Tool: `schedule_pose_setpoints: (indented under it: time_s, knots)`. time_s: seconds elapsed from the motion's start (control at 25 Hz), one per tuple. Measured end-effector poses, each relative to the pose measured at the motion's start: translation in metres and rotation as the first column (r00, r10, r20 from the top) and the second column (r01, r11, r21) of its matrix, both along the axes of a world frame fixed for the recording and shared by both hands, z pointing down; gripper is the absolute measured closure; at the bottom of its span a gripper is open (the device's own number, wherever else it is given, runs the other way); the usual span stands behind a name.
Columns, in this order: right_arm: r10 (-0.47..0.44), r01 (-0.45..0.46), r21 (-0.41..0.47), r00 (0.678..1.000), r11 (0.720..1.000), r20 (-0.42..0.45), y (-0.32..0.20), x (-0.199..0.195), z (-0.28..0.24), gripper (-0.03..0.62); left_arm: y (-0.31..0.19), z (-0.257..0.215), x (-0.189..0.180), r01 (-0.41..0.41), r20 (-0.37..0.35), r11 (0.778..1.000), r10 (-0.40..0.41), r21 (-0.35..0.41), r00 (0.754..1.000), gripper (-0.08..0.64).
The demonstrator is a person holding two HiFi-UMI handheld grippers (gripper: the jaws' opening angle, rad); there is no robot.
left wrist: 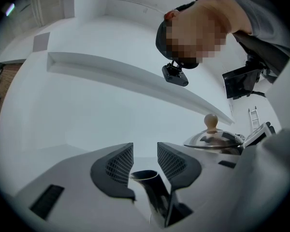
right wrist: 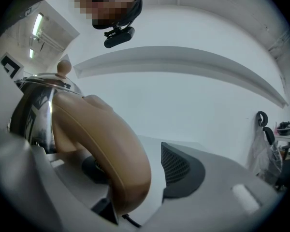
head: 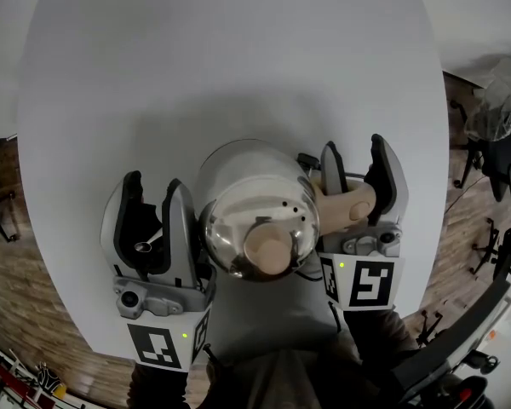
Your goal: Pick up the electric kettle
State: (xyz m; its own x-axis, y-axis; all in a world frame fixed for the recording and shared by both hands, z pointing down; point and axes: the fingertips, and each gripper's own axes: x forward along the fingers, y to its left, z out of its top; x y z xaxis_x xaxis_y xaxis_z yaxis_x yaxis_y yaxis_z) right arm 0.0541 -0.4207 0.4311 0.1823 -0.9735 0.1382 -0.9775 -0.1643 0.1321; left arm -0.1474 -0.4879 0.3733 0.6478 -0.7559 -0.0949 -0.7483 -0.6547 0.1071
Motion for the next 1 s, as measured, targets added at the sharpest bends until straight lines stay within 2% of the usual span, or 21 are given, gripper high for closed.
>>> schedule_pose_setpoints:
  time_s: [0.08,0.32,0.4,0.56,0.92,1.0]
  knots:
    - [-0.015,0.015,-0.006,1.000,1.000,-0.001,0.000,-0.003,0.001,0.383,0.001,0.000,0.001,-0.003,0.005,1.000,0.003,0.003,1.000,0.409]
    - [-0.041,0.041,-0.029,0.999,0.999,-0.011,-0.003,-0.011,-0.001,0.496,0.005,-0.003,0.005,-0.009,0.022,1.000,0.009,0.005,1.000,0.556]
    - [-0.048,0.048,-0.039,0.999,0.998,-0.014,-0.004,-0.013,-0.001,0.538,0.004,-0.002,0.005,-0.008,0.039,1.000,0.008,0.001,0.999,0.560]
    - [-0.066,0.065,-0.059,0.998,0.996,-0.019,-0.008,-0.011,0.001,0.551,0.003,0.001,0.008,-0.013,0.055,1.000,0.014,-0.009,0.998,0.563]
    - [-0.071,0.070,-0.061,0.997,0.996,-0.017,-0.007,-0.006,0.000,0.552,0.003,-0.003,0.013,-0.006,0.022,0.999,0.007,-0.034,1.000,0.563]
    - [-0.068,0.068,-0.050,0.998,0.996,-0.007,-0.005,-0.009,-0.005,0.554,0.007,-0.011,0.010,-0.006,0.018,1.000,0.006,-0.020,1.000,0.563]
